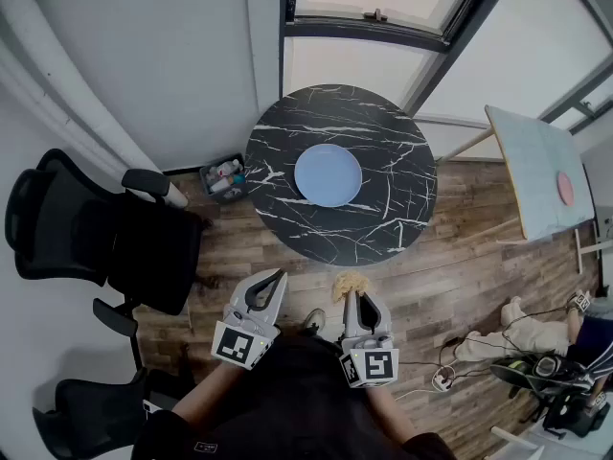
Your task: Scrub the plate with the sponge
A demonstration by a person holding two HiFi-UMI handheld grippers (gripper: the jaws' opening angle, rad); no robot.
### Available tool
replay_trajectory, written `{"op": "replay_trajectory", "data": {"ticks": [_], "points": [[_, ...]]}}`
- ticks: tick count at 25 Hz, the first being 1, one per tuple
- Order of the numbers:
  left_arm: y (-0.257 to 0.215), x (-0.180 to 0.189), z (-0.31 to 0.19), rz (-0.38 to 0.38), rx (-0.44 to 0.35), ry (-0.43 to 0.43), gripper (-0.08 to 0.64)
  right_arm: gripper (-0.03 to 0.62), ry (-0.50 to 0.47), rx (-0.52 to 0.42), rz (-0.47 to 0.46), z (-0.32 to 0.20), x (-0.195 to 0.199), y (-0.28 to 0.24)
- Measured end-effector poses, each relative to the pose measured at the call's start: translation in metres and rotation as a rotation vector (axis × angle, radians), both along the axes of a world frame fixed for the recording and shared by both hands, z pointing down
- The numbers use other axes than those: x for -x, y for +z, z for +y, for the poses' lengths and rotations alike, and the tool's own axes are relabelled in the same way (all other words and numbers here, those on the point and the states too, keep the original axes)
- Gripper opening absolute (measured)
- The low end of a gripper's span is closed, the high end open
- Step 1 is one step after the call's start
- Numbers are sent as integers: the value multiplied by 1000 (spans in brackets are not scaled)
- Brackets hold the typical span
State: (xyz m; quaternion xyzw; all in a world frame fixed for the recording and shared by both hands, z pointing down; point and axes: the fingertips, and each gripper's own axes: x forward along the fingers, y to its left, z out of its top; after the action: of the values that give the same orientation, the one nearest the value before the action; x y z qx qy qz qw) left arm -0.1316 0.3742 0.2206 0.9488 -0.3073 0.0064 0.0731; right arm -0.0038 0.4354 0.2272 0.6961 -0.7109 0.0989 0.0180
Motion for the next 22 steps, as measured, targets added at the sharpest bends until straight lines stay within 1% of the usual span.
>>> {"op": "replay_trajectory", "data": {"ticks": [10,15,19,22], "points": [[1,11,-3,3,4,1,2,23,-12,12,7,-5,11,1],[6,27,-8,10,25,4,2,25,14,-3,-11,-11,24,-2],[10,44,-17,16,28,15,2,25,24,5,5,-18,41,-2],[17,58,-22,21,45,25,2,25,40,11,13,-21,54,0]]}}
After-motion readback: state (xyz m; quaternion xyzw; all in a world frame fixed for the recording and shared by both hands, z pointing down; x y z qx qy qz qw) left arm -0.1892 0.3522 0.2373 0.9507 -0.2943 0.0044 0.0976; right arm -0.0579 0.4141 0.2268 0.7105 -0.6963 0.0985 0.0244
